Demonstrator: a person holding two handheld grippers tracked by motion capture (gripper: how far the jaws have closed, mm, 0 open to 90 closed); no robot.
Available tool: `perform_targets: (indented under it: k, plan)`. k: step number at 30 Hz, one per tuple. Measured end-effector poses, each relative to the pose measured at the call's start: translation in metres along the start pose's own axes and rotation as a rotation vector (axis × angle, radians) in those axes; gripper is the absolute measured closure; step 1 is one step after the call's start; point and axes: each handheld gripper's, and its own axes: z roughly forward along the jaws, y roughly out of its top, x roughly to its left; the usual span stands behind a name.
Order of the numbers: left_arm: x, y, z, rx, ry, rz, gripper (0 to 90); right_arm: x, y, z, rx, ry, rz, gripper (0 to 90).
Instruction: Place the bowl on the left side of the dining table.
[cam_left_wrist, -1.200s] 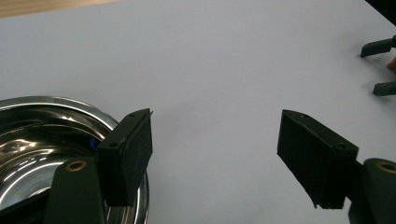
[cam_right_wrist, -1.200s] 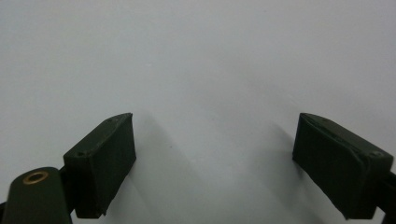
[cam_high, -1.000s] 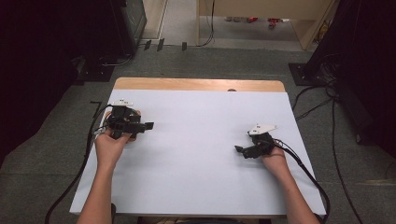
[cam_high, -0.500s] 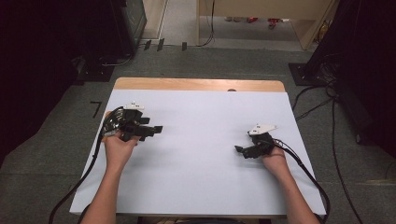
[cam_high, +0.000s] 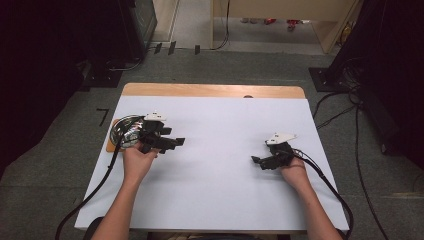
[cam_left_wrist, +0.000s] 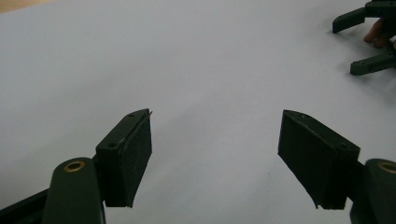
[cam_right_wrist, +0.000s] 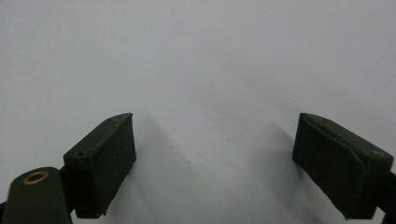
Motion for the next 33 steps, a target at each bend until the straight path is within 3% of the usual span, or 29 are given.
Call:
perform_targets:
  k: [18, 21, 29, 33]
  plan:
    - [-0.021, 0.003, 0.026, 0.032, -0.026, 0.061, 26.4, 0.000, 0.000, 0.000, 0.001, 0.000, 0.000, 12.6]
    - [-0.024, 0.003, 0.028, 0.019, -0.047, 0.049, 26.4, 0.000, 0.000, 0.000, 0.001, 0.000, 0.000, 12.6]
    - [-0.032, 0.003, 0.039, 0.047, -0.051, 0.076, 26.3, 0.000, 0.000, 0.000, 0.001, 0.000, 0.001, 12.6]
    - [-0.038, 0.002, 0.045, 0.071, -0.047, 0.114, 26.3, 0.000, 0.000, 0.000, 0.001, 0.000, 0.000, 12.6]
